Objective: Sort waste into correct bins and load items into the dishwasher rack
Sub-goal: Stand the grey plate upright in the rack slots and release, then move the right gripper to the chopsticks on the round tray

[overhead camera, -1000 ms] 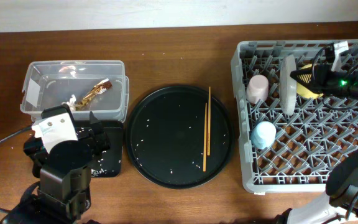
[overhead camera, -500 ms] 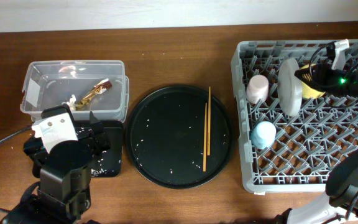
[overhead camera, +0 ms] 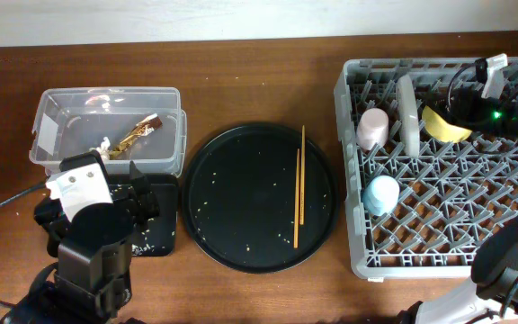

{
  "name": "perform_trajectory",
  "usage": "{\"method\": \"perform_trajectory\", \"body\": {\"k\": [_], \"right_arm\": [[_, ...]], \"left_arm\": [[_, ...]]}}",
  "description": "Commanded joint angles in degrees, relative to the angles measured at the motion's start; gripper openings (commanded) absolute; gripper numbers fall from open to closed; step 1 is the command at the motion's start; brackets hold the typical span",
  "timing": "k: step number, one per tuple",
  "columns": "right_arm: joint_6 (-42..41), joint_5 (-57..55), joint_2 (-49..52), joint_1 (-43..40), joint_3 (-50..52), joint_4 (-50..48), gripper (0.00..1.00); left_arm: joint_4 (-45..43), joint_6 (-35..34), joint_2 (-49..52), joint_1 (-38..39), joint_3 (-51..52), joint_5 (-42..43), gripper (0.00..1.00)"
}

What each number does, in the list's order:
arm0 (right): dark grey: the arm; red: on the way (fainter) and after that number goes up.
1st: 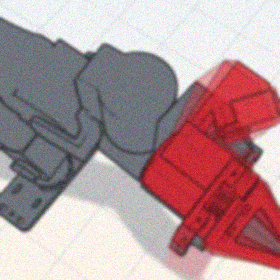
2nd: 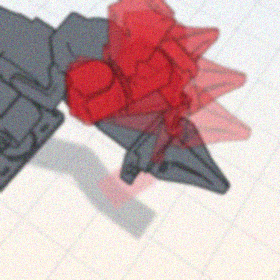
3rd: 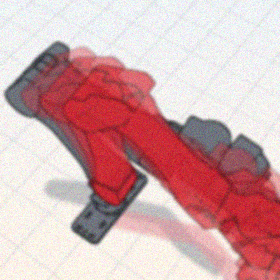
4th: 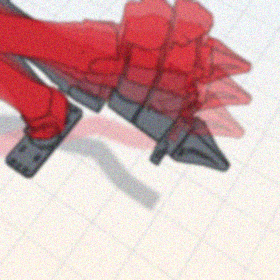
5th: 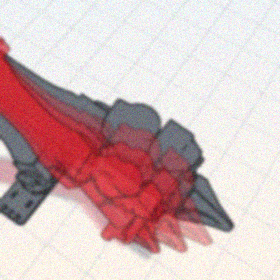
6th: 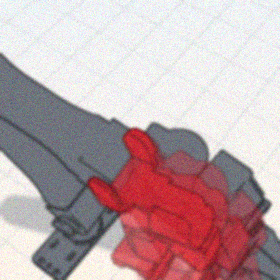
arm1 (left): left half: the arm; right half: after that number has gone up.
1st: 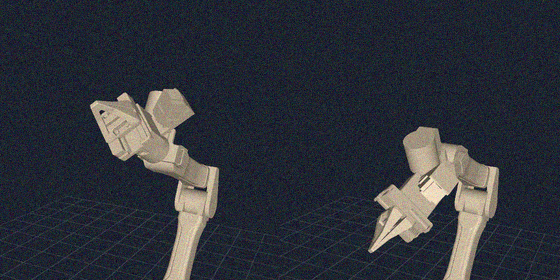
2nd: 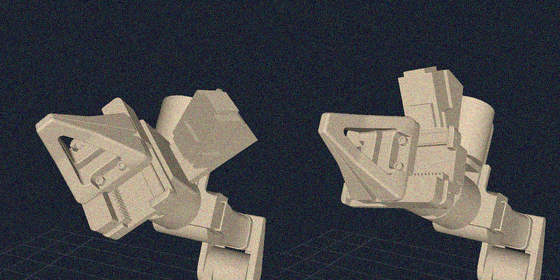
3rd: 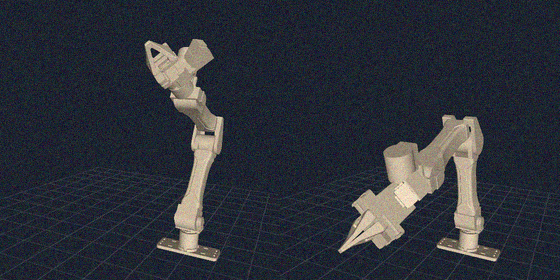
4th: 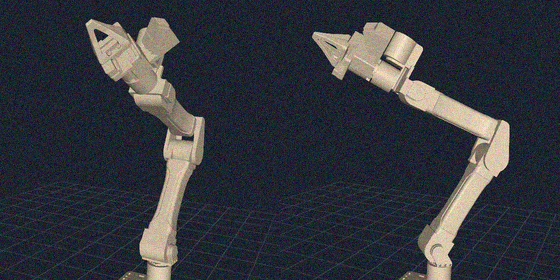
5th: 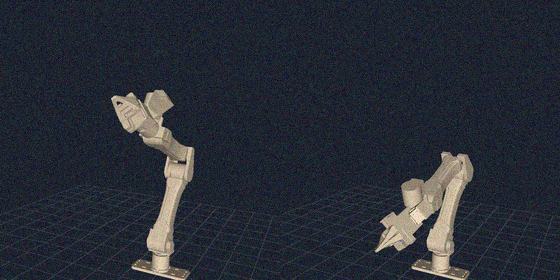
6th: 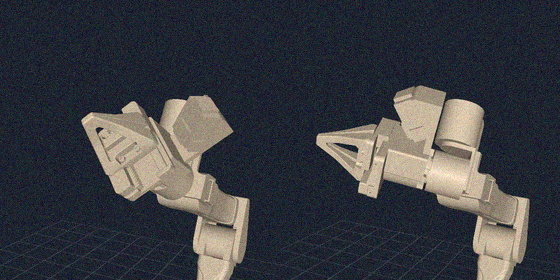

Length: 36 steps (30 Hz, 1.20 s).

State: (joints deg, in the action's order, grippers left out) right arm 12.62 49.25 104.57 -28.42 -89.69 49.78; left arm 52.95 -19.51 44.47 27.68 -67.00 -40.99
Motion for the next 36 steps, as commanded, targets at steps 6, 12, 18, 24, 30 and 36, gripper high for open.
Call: {"method": "perform_trajectory", "body": {"k": [6,12,18,24,30,36], "right_arm": [[-4.42,2.86,-0.09,-0.11,-3.89,-0.13,0.57],[-4.76,-2.12,-3.69,1.53,-12.31,8.76,0.56],[-4.83,-11.78,-10.69,9.88,-14.53,18.99,0.49],[-10.67,-25.55,-12.55,24.92,-14.45,29.33,0.46],[-22.84,-35.82,-12.37,39.10,-13.53,28.92,0.46],[-34.14,-35.80,-11.82,46.36,-10.05,24.74,0.99]], "left_arm": [[-0.11,-0.79,0.02,-0.15,-0.55,-1.27,0.99],[-0.11,-0.79,0.02,-0.15,-0.55,-1.27,0.99],[-0.11,-0.79,0.02,-0.15,-0.55,-1.27,0.99],[-0.11,-0.79,0.02,-0.15,-0.55,-1.27,0.99],[-0.11,-0.79,0.02,-0.15,-0.55,-1.27,0.99],[-0.11,-0.79,0.02,-0.15,-0.55,-1.27,0.99]]}}
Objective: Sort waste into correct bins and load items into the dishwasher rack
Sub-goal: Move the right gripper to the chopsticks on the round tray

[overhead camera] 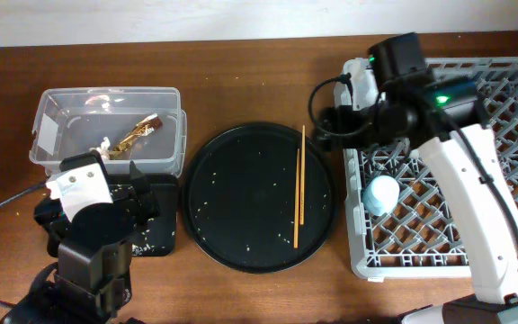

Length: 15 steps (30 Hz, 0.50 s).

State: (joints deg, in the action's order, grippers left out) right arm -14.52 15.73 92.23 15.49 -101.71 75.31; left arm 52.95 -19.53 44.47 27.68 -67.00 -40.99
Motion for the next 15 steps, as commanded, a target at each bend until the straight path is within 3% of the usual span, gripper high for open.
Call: {"method": "perform_trajectory", "body": {"k": [1,4,8,15], "right_arm": [[-6.99,-2.27,0.76,2.95,2.47,-1.03,0.98],[-6.99,-2.43,1.49,3.76,5.25,-1.92,0.98],[-7.08,-2.51,2.14,3.74,9.84,-4.85,0.63],[-9.97,-2.51,2.16,3.74,24.90,-21.29,0.57]], "left_arm": [[-0.11,-0.76,0.02,-0.15,-0.55,-1.27,0.99],[-0.11,-0.76,0.02,-0.15,-0.55,-1.27,0.99],[-0.11,-0.76,0.02,-0.15,-0.55,-1.27,0.99],[-0.11,-0.76,0.02,-0.15,-0.55,-1.27,0.99]]}}
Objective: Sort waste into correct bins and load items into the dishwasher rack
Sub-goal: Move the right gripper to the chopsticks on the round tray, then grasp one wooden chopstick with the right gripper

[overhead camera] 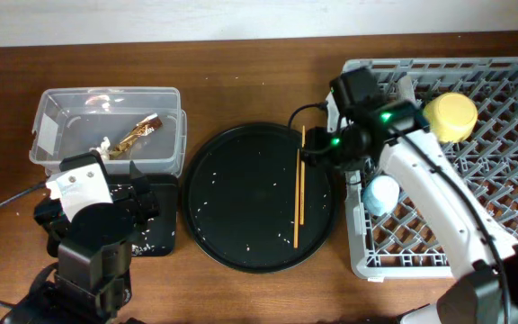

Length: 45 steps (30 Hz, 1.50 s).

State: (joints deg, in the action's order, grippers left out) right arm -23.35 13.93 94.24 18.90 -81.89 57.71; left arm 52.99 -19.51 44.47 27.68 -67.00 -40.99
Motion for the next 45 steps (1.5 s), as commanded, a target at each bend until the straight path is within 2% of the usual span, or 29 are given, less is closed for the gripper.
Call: {"method": "perform_trajectory", "body": {"k": [1,4,9,18,22,35,37,39,45], "right_arm": [[-1.14,-0.72,0.15,0.33,6.91,-5.90,0.52],[-1.14,-1.57,0.17,0.33,13.40,-14.14,0.44],[-1.11,-3.39,0.24,0.35,19.08,-22.01,0.41],[-1.36,-14.97,3.85,6.62,19.63,-25.75,0.39],[-6.12,-25.31,5.49,9.60,19.63,-27.04,0.39],[-6.12,-24.98,11.78,9.60,19.63,-36.20,0.37],[-6.10,-24.98,13.05,9.60,19.63,-37.46,0.33],[-6.10,-24.98,13.92,9.60,19.63,-38.21,0.30],[-6.10,-25.16,15.15,9.60,19.63,-38.29,0.30]], "left_arm": [[-0.15,-0.79,0.02,-0.15,-0.55,-1.27,0.99],[-0.15,-0.79,0.02,-0.15,-0.55,-1.27,0.99],[-0.15,-0.79,0.02,-0.15,-0.55,-1.27,0.99],[-0.15,-0.79,0.02,-0.15,-0.55,-1.27,0.99],[-0.15,-0.79,0.02,-0.15,-0.55,-1.27,0.99],[-0.15,-0.79,0.02,-0.15,-0.55,-1.27,0.99],[-0.15,-0.79,0.02,-0.15,-0.55,-1.27,0.99],[-0.17,-0.79,0.02,-0.15,-0.55,-1.27,1.00],[-0.15,-0.79,0.02,-0.15,-0.55,-1.27,0.99]]}}
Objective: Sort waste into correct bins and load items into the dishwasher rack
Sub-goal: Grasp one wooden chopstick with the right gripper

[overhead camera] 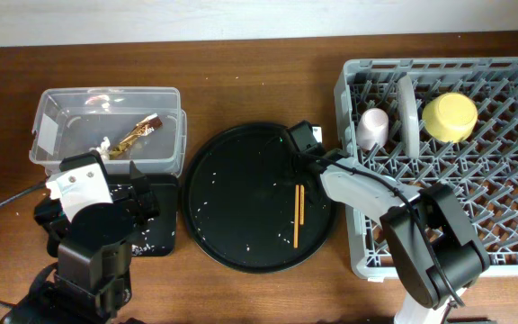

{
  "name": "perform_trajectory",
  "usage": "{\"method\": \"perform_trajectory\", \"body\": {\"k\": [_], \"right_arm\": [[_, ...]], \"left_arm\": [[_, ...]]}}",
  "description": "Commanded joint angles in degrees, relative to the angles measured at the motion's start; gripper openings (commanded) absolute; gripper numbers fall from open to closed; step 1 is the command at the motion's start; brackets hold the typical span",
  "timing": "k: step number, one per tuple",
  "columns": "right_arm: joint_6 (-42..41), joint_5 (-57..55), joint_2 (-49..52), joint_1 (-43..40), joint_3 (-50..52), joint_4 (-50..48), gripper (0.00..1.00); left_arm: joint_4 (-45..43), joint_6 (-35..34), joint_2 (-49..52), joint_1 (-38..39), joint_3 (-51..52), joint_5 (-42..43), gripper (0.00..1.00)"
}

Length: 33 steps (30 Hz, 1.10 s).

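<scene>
Two wooden chopsticks [298, 216] lie on the round black tray [232, 198]; only their near halves show. My right gripper [300, 160] is low over their far halves and hides them, and its fingers are hidden under the wrist. The grey dishwasher rack [439, 180] at the right holds a pink cup [373, 126], a white plate [409, 112] and a yellow bowl [449, 115]. My left gripper [140, 200] hangs at the near left over a small black bin [157, 232]; I cannot make out whether it is open or shut.
A clear plastic bin [106, 126] with a gold wrapper [136, 133] stands at the back left. Crumbs dot the tray and the black bin. My right arm [376, 193] crosses the rack's left edge. The left arm's body fills the near left corner.
My right gripper moved left from the tray's right rim beside the rack to a spot over the far halves of the chopsticks. The chopsticks' visible halves lie as before. The left arm is unchanged.
My right gripper was first at the rack's far right by the yellow bowl. Then the arm was over the rack's left back corner. After that the bowl sat free in the rack with the gripper at the tray's rim. Now the gripper is over the chopsticks.
</scene>
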State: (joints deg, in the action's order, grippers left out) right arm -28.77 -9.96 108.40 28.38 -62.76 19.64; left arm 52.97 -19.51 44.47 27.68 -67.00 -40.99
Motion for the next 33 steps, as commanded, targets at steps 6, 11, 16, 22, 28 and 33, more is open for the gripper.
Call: {"method": "perform_trajectory", "body": {"k": [6,11,16,22,28,33], "right_arm": [[-0.68,-1.27,0.98,0.11,0.50,-0.26,0.28],[-0.66,-1.27,0.81,-0.09,-0.04,-0.44,0.28],[-0.68,-1.25,-0.35,-1.11,-0.22,-0.33,0.27],[-0.68,-1.22,-0.35,-1.55,-0.20,0.00,0.23],[-0.66,-0.94,-0.35,-1.55,-0.22,0.17,0.20],[-0.66,-0.83,-2.29,-1.55,-0.37,0.52,0.21]], "left_arm": [[-0.15,-0.79,0.02,-0.15,-0.55,-1.27,0.99],[-0.13,-0.79,0.02,-0.15,-0.55,-1.27,0.99],[-0.13,-0.79,0.02,-0.15,-0.55,-1.27,0.99],[-0.13,-0.79,0.02,-0.15,-0.55,-1.27,0.99],[-0.13,-0.79,0.02,-0.15,-0.55,-1.27,0.99],[-0.13,-0.79,0.02,-0.15,-0.55,-1.27,0.99]]}}
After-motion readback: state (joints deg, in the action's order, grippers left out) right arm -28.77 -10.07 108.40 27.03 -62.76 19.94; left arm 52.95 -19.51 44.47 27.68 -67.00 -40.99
